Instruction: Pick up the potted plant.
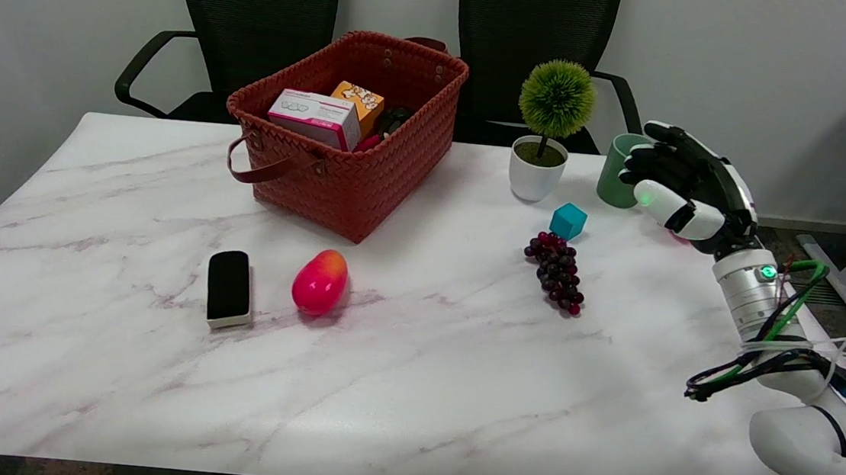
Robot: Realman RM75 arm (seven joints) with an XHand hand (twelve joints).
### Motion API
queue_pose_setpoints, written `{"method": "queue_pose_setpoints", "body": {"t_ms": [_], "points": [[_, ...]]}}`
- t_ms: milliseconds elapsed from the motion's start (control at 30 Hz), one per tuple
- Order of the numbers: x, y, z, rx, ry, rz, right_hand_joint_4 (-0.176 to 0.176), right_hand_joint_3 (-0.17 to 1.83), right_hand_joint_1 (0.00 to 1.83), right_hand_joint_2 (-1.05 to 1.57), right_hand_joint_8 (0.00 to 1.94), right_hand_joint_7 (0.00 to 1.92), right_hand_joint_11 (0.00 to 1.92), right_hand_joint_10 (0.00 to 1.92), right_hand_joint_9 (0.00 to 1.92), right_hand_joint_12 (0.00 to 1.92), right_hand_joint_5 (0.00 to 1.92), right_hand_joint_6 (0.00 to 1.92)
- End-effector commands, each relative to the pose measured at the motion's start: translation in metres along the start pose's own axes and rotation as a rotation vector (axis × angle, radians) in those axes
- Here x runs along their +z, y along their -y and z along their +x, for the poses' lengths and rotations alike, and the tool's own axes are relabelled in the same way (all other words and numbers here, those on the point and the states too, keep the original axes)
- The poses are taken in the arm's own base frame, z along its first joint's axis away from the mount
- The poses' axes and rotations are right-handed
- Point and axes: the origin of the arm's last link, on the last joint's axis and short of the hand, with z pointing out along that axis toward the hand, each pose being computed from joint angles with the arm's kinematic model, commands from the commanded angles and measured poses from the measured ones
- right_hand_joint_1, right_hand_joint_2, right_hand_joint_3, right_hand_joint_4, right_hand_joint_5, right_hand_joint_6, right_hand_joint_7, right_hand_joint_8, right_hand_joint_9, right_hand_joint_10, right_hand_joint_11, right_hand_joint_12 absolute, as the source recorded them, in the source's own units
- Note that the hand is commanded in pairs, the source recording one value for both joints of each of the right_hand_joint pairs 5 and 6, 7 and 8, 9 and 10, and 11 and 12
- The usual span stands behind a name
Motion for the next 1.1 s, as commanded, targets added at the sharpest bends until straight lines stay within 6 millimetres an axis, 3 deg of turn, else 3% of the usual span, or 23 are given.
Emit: {"method": "queue_pose_setpoints", "body": {"t_ms": [33,233,500,700,867,1100], "points": [[0.065,-0.047,-0.024,-0.036,0.053,-0.15,0.0,0.91,1.14,-0.13,0.69,0.69,0.75,0.73,0.73,0.75,0.48,0.48],[0.085,-0.074,-0.035,-0.02,0.001,-0.204,0.0,0.78,1.09,-0.49,0.65,0.65,0.6,0.66,0.66,0.6,0.3,0.3],[0.089,-0.081,-0.032,-0.009,-0.037,-0.239,0.0,0.66,1.08,-0.47,0.59,0.59,0.44,0.58,0.58,0.44,0.27,0.27],[0.086,-0.08,-0.031,0.0,-0.044,-0.23,0.0,0.64,1.08,-0.42,0.46,0.46,0.32,0.4,0.4,0.32,0.17,0.17],[0.085,-0.076,-0.03,0.008,-0.045,-0.212,0.0,0.62,1.08,-0.37,0.32,0.32,0.27,0.3,0.3,0.27,0.02,0.02],[0.087,-0.072,-0.036,0.015,-0.028,-0.205,0.0,0.61,1.08,-0.3,0.26,0.26,0.23,0.27,0.27,0.23,0.0,0.0]]}}
